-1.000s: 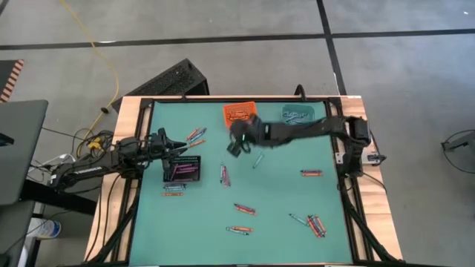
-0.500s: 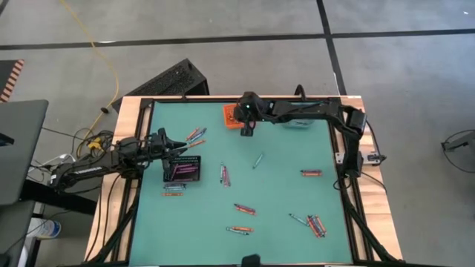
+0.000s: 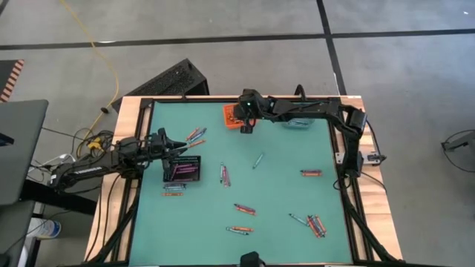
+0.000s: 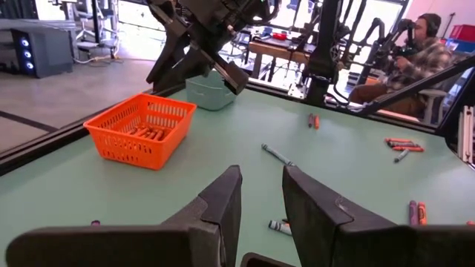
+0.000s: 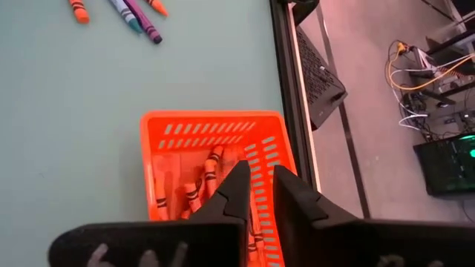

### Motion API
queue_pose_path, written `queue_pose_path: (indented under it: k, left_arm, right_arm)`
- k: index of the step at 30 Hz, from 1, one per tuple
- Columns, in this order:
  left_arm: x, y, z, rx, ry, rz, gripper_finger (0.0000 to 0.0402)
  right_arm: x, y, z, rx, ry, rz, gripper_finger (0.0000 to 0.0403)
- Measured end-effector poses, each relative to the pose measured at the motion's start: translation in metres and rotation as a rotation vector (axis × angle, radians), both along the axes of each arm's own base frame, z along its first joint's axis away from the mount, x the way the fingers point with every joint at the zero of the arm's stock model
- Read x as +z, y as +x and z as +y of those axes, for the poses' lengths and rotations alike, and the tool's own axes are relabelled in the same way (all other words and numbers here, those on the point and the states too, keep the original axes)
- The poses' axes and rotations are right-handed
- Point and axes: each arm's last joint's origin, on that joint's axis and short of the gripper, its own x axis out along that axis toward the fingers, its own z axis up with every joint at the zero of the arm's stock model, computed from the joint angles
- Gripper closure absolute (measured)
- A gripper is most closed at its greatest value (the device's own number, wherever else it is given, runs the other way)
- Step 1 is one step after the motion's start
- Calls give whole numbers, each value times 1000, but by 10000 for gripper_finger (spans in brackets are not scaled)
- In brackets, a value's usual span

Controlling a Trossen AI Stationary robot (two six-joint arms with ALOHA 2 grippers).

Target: Sort crayons

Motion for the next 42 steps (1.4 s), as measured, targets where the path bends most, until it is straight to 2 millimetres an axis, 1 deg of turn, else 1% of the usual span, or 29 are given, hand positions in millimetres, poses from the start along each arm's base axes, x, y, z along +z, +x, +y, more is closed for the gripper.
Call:
queue_pose_path:
  k: [8,11,13,17,21,26,29,31,33,35,39,42]
  left_arm:
    - [0,0,0,0,0,-1,313]
    - [0,0,0,0,0,0,313]
    - [0,0,0,0,0,0,313]
    - [0,0,0,0,0,0,313]
    - [0,0,0,0,0,0,313]
    - [0,0,0,0,0,0,313]
    - [0,0,0,0,-5,-1,313]
    - [0,0,0,0,-26,-8,313]
    - [0,0,0,0,-48,-13,313]
    - [0,0,0,0,-61,-18,313]
    - [0,0,0,-1,-75,-21,313]
    - [0,0,0,-14,-206,-56,313]
  right_arm:
    - [3,0,2,-16,-8,-4,331]
    - [14,-1,11,-21,-30,-21,331]
    - [25,-2,21,-6,-25,-35,330]
    - [52,-13,51,11,34,-47,330]
    - [75,-34,90,13,143,-8,330]
    - [97,-74,142,-41,330,107,330]
    - [103,-103,174,-75,414,205,330]
    - [101,-121,195,-72,441,254,330]
    - [99,-138,216,-30,460,241,330]
    - [92,-155,235,7,456,213,330]
    - [67,-187,267,56,429,113,330]
    - [42,-209,285,82,389,13,330]
